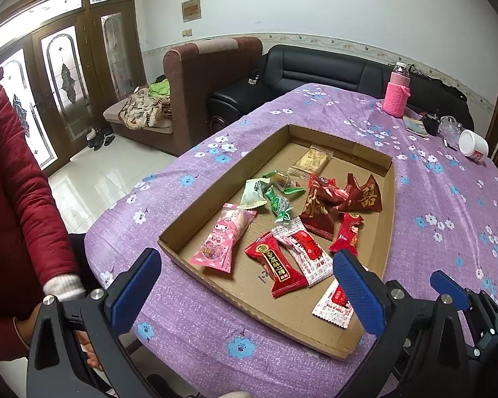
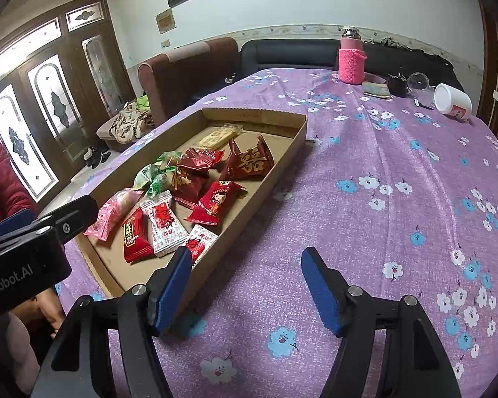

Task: Organize snacks

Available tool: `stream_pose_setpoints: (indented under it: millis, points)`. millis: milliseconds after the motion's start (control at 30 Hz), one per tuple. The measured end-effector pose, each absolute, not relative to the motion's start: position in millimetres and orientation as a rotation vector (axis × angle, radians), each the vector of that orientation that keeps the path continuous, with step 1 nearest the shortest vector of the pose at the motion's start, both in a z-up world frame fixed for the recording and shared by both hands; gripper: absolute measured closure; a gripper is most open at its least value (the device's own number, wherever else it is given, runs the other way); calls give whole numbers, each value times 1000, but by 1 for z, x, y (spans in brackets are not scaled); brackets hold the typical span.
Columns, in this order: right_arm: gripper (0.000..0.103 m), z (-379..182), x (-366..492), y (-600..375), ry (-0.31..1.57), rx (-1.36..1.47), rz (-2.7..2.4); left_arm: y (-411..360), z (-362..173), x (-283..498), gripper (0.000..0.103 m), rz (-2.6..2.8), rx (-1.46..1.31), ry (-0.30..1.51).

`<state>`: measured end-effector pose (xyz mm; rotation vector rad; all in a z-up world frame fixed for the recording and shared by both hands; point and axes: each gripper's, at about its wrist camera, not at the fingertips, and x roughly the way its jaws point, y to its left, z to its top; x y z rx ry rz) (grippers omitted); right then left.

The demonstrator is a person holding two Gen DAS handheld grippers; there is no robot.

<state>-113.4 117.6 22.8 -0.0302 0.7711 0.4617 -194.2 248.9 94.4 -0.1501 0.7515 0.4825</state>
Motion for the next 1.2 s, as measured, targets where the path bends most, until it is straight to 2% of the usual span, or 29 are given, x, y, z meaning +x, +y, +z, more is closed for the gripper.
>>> stream_pose_setpoints:
  millis: [1200]
  points:
    - [29,20,-115,121,778,-37,473,247,89,-194,0,465,-155,771]
